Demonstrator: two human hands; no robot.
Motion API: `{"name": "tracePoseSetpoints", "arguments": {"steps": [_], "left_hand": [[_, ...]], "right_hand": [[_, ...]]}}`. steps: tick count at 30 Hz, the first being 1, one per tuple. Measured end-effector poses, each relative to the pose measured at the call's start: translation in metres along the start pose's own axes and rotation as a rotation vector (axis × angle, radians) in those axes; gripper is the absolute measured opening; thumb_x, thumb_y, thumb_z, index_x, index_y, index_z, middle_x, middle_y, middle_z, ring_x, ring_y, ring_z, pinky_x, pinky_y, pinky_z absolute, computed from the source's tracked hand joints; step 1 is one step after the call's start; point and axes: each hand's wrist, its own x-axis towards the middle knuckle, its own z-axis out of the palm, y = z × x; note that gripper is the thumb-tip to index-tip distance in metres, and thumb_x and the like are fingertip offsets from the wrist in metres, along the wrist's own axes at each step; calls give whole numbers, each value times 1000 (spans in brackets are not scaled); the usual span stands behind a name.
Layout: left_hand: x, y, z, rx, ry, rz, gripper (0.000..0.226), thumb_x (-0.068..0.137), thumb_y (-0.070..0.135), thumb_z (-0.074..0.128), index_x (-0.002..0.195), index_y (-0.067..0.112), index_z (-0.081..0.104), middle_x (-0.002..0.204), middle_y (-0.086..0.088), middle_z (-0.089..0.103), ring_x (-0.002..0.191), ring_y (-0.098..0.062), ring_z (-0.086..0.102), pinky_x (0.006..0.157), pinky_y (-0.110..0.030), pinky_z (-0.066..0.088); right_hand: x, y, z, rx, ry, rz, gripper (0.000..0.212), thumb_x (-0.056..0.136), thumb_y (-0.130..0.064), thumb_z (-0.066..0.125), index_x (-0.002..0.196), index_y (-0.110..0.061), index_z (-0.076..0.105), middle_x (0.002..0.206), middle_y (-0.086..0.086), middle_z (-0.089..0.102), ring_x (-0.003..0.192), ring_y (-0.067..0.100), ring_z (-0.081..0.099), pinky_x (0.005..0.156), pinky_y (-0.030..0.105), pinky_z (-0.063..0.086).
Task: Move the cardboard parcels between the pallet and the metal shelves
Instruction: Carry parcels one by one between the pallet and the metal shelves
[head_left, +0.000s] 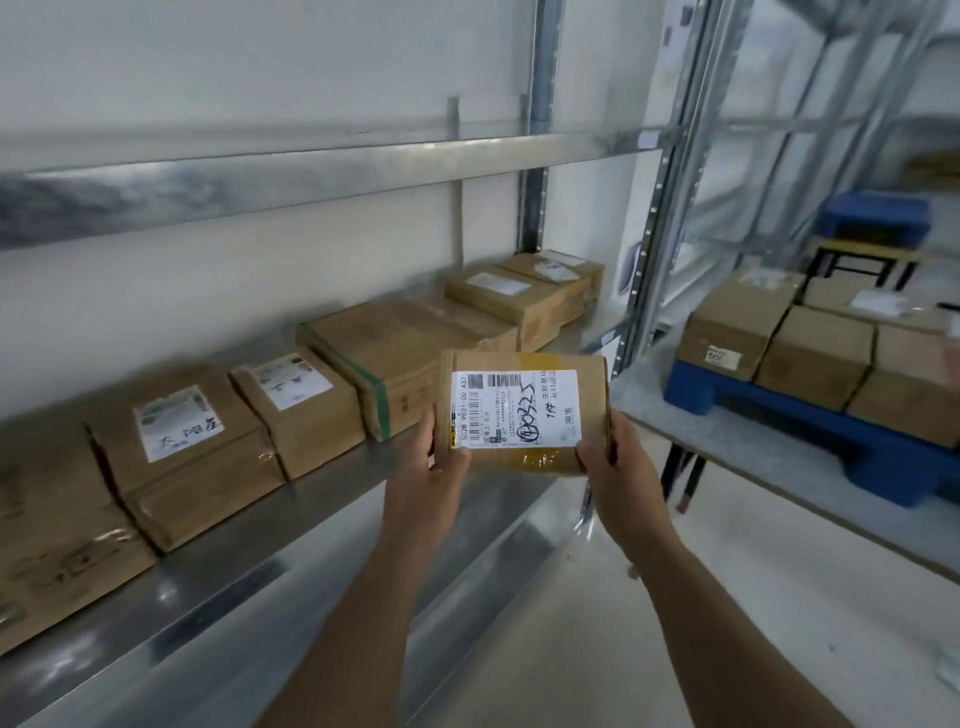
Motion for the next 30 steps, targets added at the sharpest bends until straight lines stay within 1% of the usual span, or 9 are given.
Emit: {"name": "tracePoseSetpoints", "arguments": {"steps": [3,5,11,15,19,21,24,26,30], "left_hand": [[37,4,31,5,-46,14,56,90,23,53,142,34,36,130,12,55,110,1,54,90,-18,40],[66,8,52,18,-57,38,48,89,24,53,133,42,45,126,10,58,106,-1,55,78,-7,37],[142,26,115,50,-154,151,43,92,24,53,133,33,46,117,12,59,96,1,55,67,-1,36],[181,37,163,42,-235,185,38,92,25,53,121,48,44,107,23,55,88,12,52,64,6,34],[208,41,217,50,-320,185,35,94,27,51,127,37,49,117,16,58,104,-2,54,75,-8,38],[222,46,245,26,-358,184,37,94,27,51,130,34,48,122,10,58,105,-5,55,79,-17,41],[241,58,289,20,-356,212,37,93,29,51,130,33,47,119,11,59,103,-5,55,75,-16,42],[252,66,320,-10,-351,196,37,93,31,52,129,28,46,119,9,60,106,-10,57,84,-28,49],[275,83,385,-14,-376,188,25,92,32,54,116,31,47,112,12,59,97,-4,54,71,-15,41]], "right_hand": [[35,9,-17,-25,52,20,34,98,-23,45,131,-28,43,119,-12,61,103,7,59,86,30,50],[60,13,-29,-72,96,29,40,97,-23,46,136,-25,40,123,-7,59,107,12,57,90,35,48],[132,23,-66,-78,223,54,48,96,-26,48,141,-36,33,110,-21,56,99,3,54,79,24,42],[168,36,-95,-72,317,77,47,96,-27,49,139,-38,35,111,-19,59,99,5,59,76,25,48],[196,57,-129,-46,381,111,45,94,-24,52,133,-41,38,112,-18,59,105,10,59,88,33,48],[215,69,-148,-57,419,122,49,94,-23,53,140,-32,37,120,-13,58,109,11,57,90,30,46],[245,90,-178,-42,471,131,57,93,-23,55,144,-24,31,122,-10,57,102,5,55,77,15,41],[264,102,-200,-25,484,139,56,92,-24,57,143,-24,32,112,-16,57,92,-4,55,68,10,38],[300,123,-250,-12,493,157,49,90,-31,60,135,-25,41,103,-20,60,92,-3,58,68,15,43]]}}
